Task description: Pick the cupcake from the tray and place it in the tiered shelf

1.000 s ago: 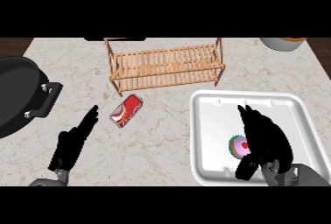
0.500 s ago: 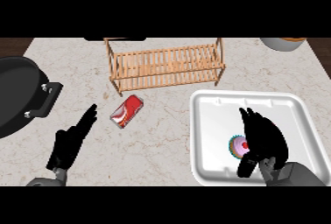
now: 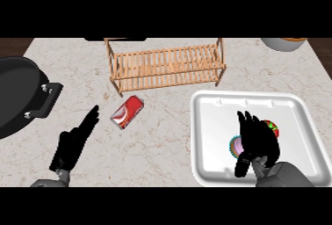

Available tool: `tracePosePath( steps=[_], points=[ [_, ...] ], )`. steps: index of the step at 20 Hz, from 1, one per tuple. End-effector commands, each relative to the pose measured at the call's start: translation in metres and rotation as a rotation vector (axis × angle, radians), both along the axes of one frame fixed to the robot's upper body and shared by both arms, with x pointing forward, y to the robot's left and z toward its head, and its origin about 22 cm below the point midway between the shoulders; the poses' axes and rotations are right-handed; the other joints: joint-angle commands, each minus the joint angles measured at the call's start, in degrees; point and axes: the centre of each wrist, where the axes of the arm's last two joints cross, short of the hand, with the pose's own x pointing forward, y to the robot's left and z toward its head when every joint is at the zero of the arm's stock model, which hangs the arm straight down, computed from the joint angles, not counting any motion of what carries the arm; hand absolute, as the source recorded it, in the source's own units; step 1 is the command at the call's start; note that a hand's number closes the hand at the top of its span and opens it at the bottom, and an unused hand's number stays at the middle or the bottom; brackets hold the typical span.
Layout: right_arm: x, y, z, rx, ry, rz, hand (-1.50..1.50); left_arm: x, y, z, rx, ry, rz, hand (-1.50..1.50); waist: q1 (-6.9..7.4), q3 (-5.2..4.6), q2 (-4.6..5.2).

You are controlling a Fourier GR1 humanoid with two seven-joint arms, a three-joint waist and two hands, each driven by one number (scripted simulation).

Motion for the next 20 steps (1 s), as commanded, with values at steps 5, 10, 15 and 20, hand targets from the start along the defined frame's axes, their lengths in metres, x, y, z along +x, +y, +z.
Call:
tracePosePath(
  steps=[5,10,15,20],
  points=[
    [0.011,0.012,-0.012,0.008,0.010,0.061,1.50,-0.009,-0.009,0.006,0.003,0.018,-0.013,0.00,0.12,0.01,0.00],
    [0.013,0.006,-0.021,0.000,-0.037,0.072,1.50,0.008,0.001,0.001,-0.009,0.008,-0.008,0.00,-0.05,0.00,0.02],
    [0.004,0.015,0.001,-0.043,-0.130,0.044,1.50,0.006,0.005,0.003,-0.009,0.008,0.000,0.00,-0.16,-0.01,-0.01],
    [0.003,0.038,0.025,0.032,-0.194,0.053,1.50,-0.003,0.002,0.001,-0.005,0.018,0.013,0.00,-0.03,-0.01,-0.01]
  ],
)
